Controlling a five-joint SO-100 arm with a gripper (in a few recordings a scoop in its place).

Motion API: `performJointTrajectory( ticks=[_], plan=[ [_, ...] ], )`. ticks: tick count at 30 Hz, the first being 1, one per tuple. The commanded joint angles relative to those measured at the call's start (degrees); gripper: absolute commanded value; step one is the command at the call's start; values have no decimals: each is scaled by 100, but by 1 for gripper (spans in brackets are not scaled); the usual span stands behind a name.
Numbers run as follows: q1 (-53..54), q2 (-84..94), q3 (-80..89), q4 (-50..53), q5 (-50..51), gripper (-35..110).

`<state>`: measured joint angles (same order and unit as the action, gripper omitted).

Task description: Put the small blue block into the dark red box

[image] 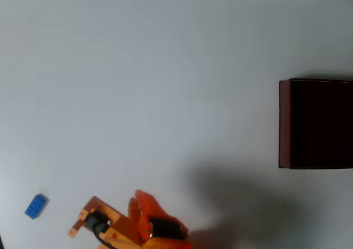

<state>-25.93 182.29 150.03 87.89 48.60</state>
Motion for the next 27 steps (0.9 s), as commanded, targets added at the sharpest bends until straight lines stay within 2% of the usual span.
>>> performJointTrajectory(
  ticks=[1,8,13,16,19,23,27],
  plan=[
    [-325,-35,-404,220,1151,3],
    [-1230,-158,-132,44,4113,5],
    [-1661,-1521,-589,0,5546,5],
    [-2188,-2224,-853,35,6803,12],
    [-2593,-2584,-729,-422,7734,19],
    [-3243,-3331,-932,-457,9404,20],
    [-3586,-4166,-1380,-589,10283,20]
  ],
)
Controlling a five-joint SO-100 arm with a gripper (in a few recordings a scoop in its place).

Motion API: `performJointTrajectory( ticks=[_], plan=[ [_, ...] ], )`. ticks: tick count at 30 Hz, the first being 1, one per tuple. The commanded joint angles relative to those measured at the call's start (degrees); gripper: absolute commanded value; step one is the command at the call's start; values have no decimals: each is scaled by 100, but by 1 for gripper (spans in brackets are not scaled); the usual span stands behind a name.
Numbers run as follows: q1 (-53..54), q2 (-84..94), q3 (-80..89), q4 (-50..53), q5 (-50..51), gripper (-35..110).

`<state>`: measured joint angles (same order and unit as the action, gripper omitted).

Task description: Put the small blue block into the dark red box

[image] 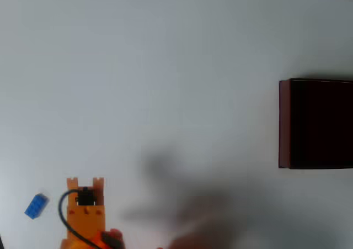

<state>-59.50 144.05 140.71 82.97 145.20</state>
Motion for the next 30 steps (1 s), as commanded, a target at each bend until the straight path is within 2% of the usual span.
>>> performJointTrajectory(
  ticks=[1,9,19,30],
  plan=[
    [-290,-536,-554,-149,800,20],
    [-1028,-1547,-1318,-527,2760,21],
    [-1063,-2681,-1749,-1652,3516,21],
    [-1028,-3384,-2250,-1986,3981,20]
  ],
)
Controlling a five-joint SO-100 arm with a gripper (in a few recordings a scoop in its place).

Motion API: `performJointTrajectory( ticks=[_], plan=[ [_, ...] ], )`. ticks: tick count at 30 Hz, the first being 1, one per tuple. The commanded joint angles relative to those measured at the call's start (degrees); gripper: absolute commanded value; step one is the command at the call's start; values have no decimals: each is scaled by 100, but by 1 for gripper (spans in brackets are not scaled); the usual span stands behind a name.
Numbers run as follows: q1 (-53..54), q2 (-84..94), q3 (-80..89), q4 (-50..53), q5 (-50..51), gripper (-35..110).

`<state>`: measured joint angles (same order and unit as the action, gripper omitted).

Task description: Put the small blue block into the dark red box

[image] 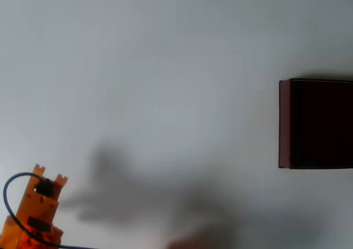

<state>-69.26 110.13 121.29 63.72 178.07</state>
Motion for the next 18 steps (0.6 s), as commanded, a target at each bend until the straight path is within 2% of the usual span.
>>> performJointTrajectory(
  ticks=[1,8,18],
  plan=[
    [-70,-44,-308,-97,765,20],
    [-123,-545,-343,-483,993,20],
    [-123,-1134,-729,-492,1134,20]
  ],
)
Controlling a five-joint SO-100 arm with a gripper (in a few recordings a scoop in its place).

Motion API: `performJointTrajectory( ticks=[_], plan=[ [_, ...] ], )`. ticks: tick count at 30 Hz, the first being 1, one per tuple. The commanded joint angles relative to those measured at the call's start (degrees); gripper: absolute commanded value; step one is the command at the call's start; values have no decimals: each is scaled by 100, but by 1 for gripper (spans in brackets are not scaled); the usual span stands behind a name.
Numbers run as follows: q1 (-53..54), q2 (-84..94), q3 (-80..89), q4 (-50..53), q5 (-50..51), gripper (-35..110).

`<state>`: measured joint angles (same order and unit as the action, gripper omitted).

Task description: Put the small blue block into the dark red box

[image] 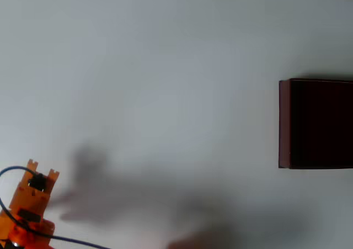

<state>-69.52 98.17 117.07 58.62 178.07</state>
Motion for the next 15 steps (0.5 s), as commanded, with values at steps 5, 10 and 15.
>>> performJointTrajectory(
  ticks=[5,10,15],
  plan=[
    [-88,-62,-299,0,1169,20],
    [-26,-360,-448,-70,1099,20],
    [9,-633,-686,-79,1055,20]
  ],
)
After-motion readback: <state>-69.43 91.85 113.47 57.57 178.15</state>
